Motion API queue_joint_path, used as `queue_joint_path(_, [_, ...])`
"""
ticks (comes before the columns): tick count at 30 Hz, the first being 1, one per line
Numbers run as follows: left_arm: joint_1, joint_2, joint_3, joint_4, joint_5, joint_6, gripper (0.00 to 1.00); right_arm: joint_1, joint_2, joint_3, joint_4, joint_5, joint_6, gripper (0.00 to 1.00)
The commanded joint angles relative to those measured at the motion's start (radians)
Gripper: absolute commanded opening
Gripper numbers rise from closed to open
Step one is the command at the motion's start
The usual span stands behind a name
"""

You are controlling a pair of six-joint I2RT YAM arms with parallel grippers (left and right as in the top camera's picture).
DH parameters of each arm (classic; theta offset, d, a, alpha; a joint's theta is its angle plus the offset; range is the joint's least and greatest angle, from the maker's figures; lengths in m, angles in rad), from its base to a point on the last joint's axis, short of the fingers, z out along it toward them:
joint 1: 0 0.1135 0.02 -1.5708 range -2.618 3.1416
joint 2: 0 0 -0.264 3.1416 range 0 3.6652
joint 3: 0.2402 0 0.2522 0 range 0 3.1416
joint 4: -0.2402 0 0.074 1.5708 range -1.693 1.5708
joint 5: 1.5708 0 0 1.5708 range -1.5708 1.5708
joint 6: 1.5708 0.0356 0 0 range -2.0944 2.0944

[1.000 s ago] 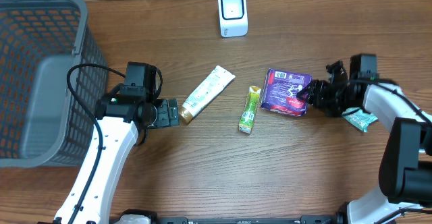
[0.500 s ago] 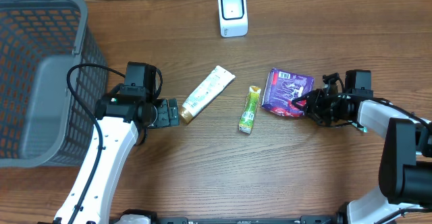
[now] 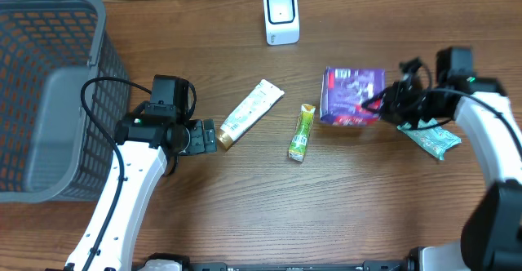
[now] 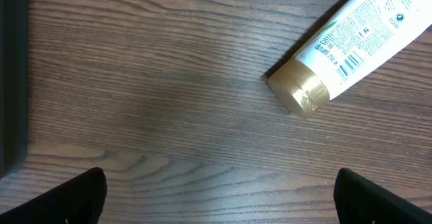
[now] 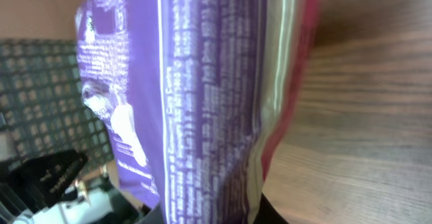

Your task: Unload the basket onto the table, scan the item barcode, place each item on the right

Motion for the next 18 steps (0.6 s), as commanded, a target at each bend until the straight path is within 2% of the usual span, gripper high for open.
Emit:
queue_joint_path(1, [-0.006,0.005,-0.004,0.004,-0.009,-0.016,1.0,0.029,-0.087,0.108,-0.033,0.001,-0.073,0.09])
queue_joint_path(9, [-0.006,0.005,-0.004,0.004,-0.009,-0.016,1.0,0.166,-0.135,0.118,0.006,0.023,-0.165,0.08])
queue_joint_path(13, [-0.006,0.005,-0.004,0.004,-0.009,-0.016,0.99,0.243,-0.135,0.125,0.038,0.089,-0.156,0.07])
queue_joint_path(18, [-0.006,0.005,-0.004,0.004,-0.009,-0.016,0.99,0.245,-0.135,0.17,0.023,0.095,-0.153,0.04])
